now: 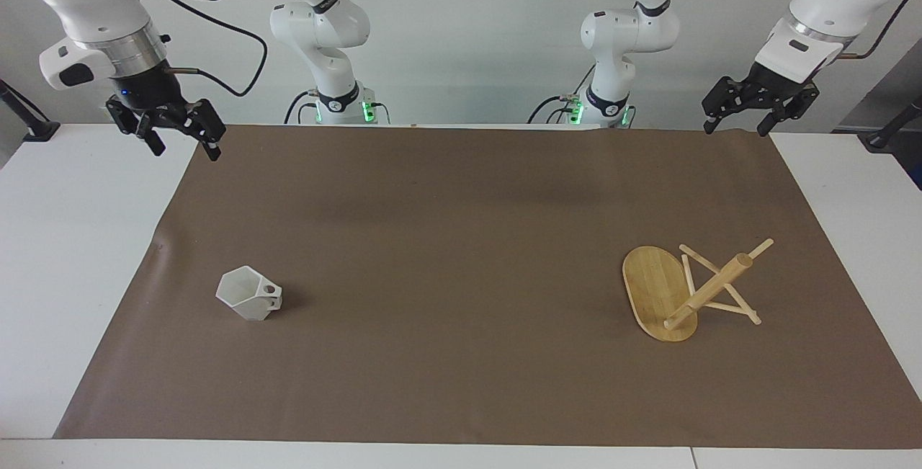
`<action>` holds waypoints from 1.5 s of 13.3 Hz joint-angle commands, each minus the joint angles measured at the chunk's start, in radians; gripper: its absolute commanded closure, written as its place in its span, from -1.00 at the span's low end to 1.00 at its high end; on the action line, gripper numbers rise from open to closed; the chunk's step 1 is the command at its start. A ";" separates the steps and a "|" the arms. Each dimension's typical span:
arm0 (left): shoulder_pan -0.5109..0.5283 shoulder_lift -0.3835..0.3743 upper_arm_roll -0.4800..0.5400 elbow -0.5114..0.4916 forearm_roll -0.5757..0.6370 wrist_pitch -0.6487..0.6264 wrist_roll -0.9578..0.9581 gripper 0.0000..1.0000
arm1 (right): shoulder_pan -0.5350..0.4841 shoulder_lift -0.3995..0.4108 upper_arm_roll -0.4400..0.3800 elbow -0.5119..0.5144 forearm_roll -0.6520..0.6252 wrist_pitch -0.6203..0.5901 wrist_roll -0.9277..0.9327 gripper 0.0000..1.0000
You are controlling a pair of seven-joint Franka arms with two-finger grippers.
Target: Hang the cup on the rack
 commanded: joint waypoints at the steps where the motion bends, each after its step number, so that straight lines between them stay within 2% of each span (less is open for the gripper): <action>1: 0.001 -0.024 -0.001 -0.028 0.018 0.005 -0.007 -1.00 | 0.001 -0.011 0.004 -0.021 0.003 0.004 0.016 -1.00; 20: 0.001 -0.024 -0.003 -0.028 0.018 0.005 -0.007 -1.00 | -0.001 -0.011 0.003 -0.027 0.003 -0.013 0.013 -1.00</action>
